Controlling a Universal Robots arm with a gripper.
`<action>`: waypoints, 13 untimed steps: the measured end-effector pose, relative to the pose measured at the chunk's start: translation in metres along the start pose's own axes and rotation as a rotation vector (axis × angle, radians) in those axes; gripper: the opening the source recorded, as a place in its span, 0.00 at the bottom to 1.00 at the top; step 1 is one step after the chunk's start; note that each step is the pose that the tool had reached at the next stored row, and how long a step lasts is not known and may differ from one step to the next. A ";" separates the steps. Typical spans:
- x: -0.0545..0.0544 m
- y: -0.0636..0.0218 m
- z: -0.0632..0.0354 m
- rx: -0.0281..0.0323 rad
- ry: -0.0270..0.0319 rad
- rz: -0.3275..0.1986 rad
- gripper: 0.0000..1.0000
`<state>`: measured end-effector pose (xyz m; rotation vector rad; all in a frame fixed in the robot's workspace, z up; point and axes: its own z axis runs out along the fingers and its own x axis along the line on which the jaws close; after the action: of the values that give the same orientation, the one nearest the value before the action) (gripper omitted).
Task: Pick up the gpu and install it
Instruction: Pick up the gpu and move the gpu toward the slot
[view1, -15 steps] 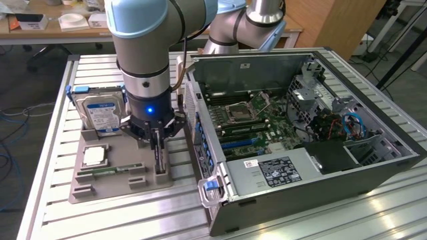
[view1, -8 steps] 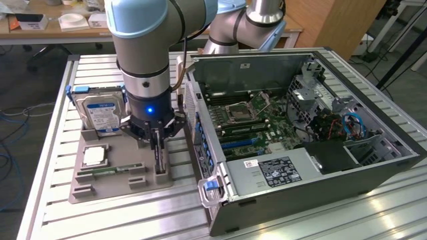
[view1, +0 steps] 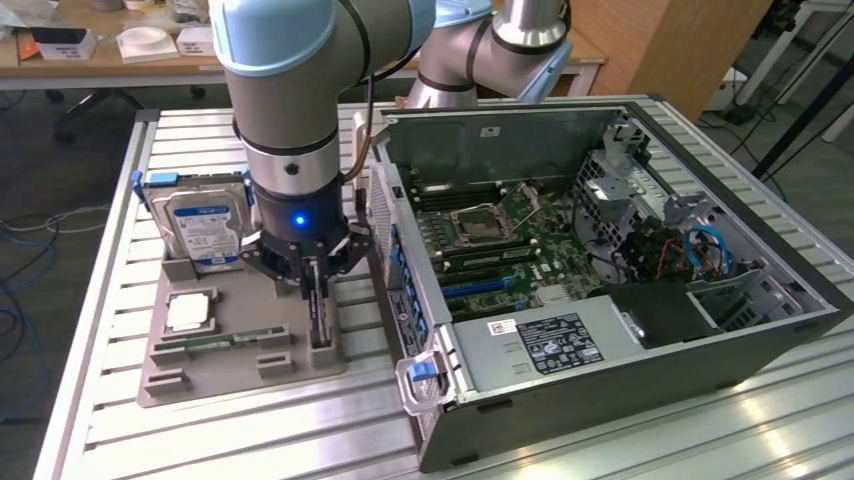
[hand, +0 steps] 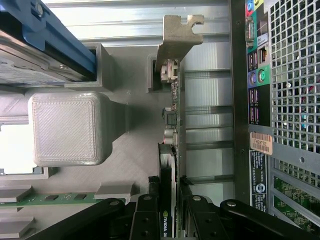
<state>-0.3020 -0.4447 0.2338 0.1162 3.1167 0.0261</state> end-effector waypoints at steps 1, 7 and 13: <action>0.000 0.0000 0.0000 0.0000 0.0000 0.000 0.26; 0.000 0.0000 0.0000 0.0000 0.0000 0.000 0.26; 0.000 0.0000 0.0000 0.0000 0.0000 0.000 0.26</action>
<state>-0.3020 -0.4447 0.2338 0.1162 3.1167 0.0261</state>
